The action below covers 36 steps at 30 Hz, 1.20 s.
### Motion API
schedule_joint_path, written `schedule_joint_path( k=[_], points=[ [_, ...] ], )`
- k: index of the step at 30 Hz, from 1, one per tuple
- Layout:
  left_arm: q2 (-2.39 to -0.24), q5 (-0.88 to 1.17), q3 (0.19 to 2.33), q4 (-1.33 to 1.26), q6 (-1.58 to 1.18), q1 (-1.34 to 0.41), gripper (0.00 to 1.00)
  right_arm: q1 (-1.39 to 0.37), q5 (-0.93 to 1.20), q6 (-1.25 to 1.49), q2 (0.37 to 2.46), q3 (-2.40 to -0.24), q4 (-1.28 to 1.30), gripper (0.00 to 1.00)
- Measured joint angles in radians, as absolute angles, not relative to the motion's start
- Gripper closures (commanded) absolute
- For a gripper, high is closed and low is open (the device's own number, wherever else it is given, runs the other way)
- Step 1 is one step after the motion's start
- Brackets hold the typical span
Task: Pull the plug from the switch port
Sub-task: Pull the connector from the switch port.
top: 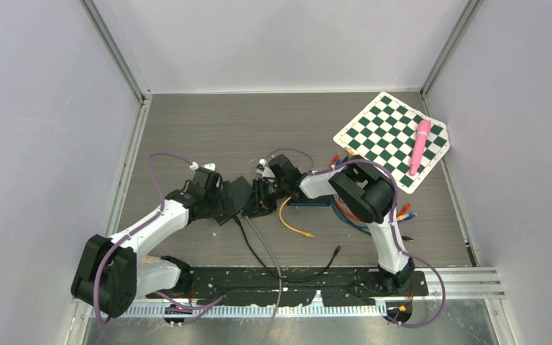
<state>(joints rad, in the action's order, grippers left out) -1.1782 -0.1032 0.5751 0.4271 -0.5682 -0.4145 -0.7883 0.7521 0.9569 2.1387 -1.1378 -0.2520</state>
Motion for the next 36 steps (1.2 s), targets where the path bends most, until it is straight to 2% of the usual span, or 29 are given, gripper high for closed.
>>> schedule_joint_path(
  k=[9,12,14,19,23,30,36],
  points=[
    [-1.192,-0.095,0.589,0.424,-0.485,-0.444,0.28,-0.772,0.78,0.965,2.138,-1.143,-0.245,0.53],
    [-1.214,-0.089,0.606,0.425,-0.478,-0.444,0.28,-0.764,0.78,0.971,2.137,-1.143,-0.246,0.53],
    [-1.23,-0.086,0.616,0.422,-0.474,-0.444,0.29,-0.76,0.78,0.972,2.137,-1.143,-0.246,0.55],
    [-1.246,-0.079,0.627,0.415,-0.466,-0.444,0.3,-0.753,0.761,0.973,2.139,-1.141,-0.235,0.79],
    [-1.245,-0.075,0.627,0.416,-0.455,-0.445,0.25,-0.751,0.762,0.97,2.143,-1.14,-0.228,0.94],
    [-1.216,-0.052,0.678,0.508,-0.384,-0.509,0.2,-0.749,0.768,0.924,2.143,-1.143,-0.225,0.95],
    [-1.195,-0.072,0.813,0.545,-0.271,-0.528,0.24,-0.749,0.768,0.902,2.142,-1.143,-0.224,0.95]
  ],
)
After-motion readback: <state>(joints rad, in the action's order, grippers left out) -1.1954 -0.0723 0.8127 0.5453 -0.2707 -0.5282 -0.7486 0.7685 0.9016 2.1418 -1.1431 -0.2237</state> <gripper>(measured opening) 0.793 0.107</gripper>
